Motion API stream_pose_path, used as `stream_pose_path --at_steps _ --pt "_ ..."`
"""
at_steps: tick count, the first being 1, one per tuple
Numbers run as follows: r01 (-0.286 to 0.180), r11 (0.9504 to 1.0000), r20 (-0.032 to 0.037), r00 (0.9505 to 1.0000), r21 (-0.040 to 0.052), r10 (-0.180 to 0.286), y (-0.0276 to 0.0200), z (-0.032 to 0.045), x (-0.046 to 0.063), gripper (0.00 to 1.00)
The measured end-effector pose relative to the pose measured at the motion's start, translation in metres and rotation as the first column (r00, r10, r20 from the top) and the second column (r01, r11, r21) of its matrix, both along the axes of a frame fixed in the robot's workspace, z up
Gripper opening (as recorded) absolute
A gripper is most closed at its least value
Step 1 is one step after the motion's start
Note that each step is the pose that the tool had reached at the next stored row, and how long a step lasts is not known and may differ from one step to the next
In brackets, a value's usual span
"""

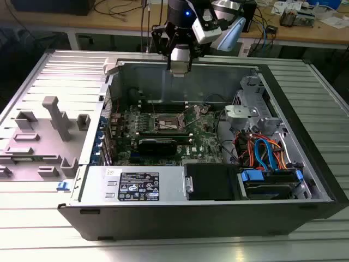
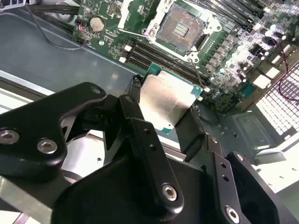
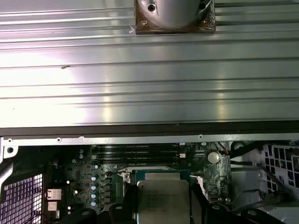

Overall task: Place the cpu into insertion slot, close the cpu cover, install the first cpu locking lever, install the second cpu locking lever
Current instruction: 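Place the cpu into insertion slot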

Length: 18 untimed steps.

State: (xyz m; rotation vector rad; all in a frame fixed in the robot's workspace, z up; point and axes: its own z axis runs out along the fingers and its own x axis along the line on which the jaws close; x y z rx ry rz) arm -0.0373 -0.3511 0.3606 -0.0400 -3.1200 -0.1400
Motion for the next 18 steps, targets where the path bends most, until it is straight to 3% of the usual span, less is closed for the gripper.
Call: stream_pose_path --at_steps 13,18 --pt "0.0 1.0 0.0 1.0 0.0 0.0 0.0 0.0 0.0 0.55" --pt "0.0 1.0 0.0 1.0 0.0001 0.0 -0.006 -0.0001 0.0 0.55"
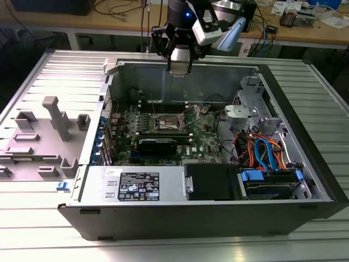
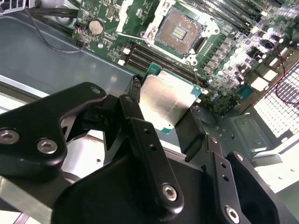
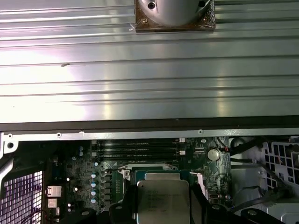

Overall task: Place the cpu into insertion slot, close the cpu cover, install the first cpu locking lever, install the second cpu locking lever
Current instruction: 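Place the cpu into insertion slot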

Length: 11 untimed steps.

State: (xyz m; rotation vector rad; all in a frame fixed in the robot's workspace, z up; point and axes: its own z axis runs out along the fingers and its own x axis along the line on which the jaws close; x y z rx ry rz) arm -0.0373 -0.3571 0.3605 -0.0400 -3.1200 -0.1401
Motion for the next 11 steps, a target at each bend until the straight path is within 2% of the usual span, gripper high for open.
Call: stream_pose_path --at_steps 7,11 --pt "0.0 1.0 0.0001 1.0 0.0001 0.0 -0.0052 -0.0002 -0.0001 0.55" --pt "0.0 1.0 0.0 1.0 0.0 0.0 -0.0065 -0.0001 0.0 0.55"
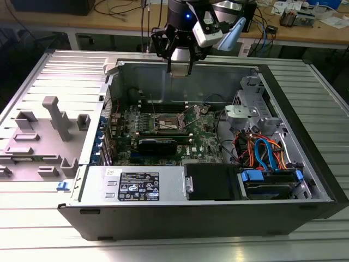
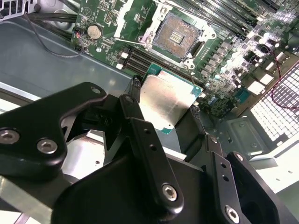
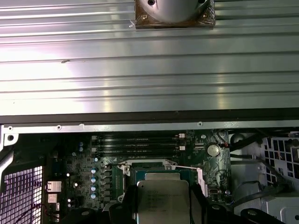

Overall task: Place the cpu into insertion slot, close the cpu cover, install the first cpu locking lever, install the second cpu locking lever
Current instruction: 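Place the cpu into insertion slot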

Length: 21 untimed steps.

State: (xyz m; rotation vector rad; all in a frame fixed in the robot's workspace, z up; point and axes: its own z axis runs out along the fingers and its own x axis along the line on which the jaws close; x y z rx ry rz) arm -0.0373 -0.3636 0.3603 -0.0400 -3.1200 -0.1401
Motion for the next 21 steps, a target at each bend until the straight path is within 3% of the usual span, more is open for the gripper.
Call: stream_pose_path --at_steps 17,21 --pt "0.0 1.0 0.0 1.0 -0.0006 0.0 -0.0023 0.0 0.0 0.55" --pt "0.0 1.0 0.0 1.0 -0.0007 0.0 -0.0084 -0.0003 0.0 0.55"
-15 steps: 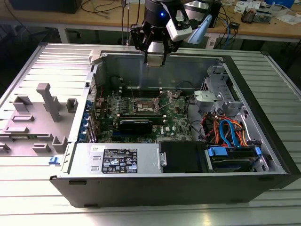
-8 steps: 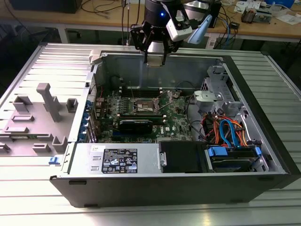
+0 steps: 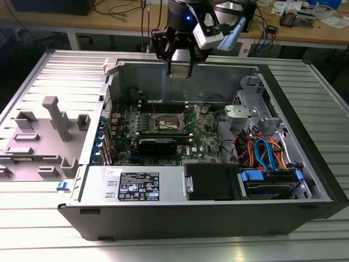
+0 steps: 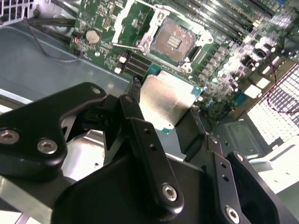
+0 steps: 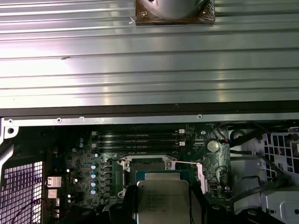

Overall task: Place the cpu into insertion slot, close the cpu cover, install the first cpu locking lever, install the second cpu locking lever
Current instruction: 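Place the cpu into insertion slot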

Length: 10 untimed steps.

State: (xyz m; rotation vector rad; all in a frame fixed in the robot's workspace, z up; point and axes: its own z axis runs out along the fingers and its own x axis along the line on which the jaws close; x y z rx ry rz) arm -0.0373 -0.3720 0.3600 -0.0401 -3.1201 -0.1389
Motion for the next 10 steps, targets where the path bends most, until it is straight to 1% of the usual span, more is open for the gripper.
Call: stream_pose_path --at_steps 2,4,10 --pt "0.0 1.0 0.0 1.0 0.0001 0.0 -0.0027 -0.0001 0.0 0.55" --pt "0.0 1.0 0.0 1.0 0.0002 0.0 -0.004 -0.0002 0.0 0.55" --pt "0.0 1.0 0.0 1.0 0.0001 0.0 -0.0048 -0.0002 0.0 0.55"
